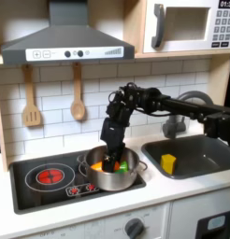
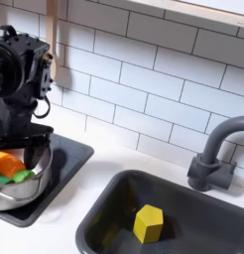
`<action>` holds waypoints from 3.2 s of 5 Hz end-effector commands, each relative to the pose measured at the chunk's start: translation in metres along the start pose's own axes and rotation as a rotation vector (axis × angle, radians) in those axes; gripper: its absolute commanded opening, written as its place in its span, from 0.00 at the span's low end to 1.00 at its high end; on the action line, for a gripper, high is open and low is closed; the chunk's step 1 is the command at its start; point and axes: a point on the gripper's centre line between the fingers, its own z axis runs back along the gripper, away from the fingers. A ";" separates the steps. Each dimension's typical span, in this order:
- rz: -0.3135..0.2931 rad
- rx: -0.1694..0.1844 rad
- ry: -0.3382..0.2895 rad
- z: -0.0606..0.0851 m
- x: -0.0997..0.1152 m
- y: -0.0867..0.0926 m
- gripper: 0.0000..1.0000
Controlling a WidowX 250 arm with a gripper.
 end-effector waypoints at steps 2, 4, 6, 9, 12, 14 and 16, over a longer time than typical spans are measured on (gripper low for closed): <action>-0.014 -0.003 -0.037 0.004 0.003 -0.003 0.00; -0.023 -0.020 -0.061 0.012 0.004 -0.006 0.00; -0.033 -0.033 -0.075 0.016 0.007 -0.008 0.00; -0.082 -0.118 -0.113 0.041 0.009 -0.013 0.00; -0.342 -0.266 -0.073 0.060 -0.013 -0.037 1.00; -0.418 -0.219 -0.047 0.034 -0.027 -0.042 1.00; -0.460 -0.193 -0.002 0.017 -0.034 -0.049 0.00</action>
